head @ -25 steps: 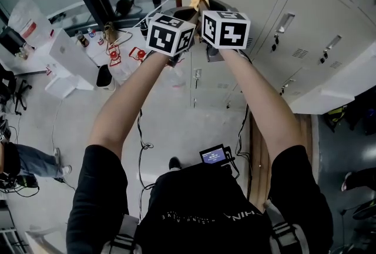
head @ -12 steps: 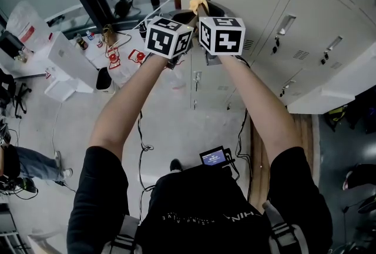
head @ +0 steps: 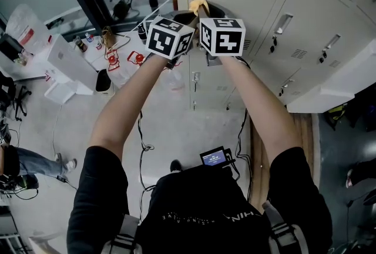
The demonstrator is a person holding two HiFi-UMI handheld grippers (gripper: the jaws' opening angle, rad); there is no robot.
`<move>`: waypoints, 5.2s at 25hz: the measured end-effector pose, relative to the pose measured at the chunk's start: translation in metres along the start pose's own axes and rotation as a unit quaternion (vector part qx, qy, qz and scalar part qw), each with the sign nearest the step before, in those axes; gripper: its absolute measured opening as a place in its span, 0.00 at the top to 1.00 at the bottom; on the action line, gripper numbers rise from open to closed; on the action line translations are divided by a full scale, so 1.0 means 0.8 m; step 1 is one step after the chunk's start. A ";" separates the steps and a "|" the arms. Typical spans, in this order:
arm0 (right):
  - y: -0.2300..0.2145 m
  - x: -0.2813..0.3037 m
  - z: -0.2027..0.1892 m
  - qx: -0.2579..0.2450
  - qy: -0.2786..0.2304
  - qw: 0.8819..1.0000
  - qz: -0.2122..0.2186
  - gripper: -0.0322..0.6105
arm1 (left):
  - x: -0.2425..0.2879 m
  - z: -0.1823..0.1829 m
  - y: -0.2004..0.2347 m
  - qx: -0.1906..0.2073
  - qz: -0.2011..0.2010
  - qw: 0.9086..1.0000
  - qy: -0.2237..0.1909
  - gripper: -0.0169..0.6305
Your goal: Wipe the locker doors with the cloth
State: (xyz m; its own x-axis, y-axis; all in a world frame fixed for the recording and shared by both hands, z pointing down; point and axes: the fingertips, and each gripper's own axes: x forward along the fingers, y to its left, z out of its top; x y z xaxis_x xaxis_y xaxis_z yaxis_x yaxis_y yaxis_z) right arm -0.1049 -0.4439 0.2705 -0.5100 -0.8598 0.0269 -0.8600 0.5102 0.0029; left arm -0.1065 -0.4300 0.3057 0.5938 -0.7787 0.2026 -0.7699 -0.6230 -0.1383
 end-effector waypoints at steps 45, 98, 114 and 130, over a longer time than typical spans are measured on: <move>-0.265 -0.132 -0.024 0.019 -0.001 0.995 -0.101 0.87 | 0.191 0.051 -0.213 0.031 -0.093 0.995 0.005 0.94; -0.035 -0.003 -0.136 0.002 0.072 0.997 0.023 0.87 | 0.046 -0.120 -0.054 -0.031 0.019 0.999 0.034 0.94; -0.040 0.003 -0.145 -0.013 0.074 0.997 0.019 0.87 | 0.053 -0.127 -0.056 -0.036 -0.001 0.999 0.033 0.94; -0.083 -0.023 -0.138 -0.006 0.071 0.997 -0.008 0.87 | 0.080 -0.107 -0.090 -0.025 -0.016 0.999 0.035 0.94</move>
State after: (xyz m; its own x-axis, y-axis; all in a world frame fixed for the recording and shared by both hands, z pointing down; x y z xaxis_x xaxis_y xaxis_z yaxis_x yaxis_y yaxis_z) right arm -0.0364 -0.4599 0.3805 -0.4877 -0.8567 0.1679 -0.8675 0.4971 0.0166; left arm -0.0336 -0.4285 0.4118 0.6023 -0.7498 0.2739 -0.7622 -0.6421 -0.0818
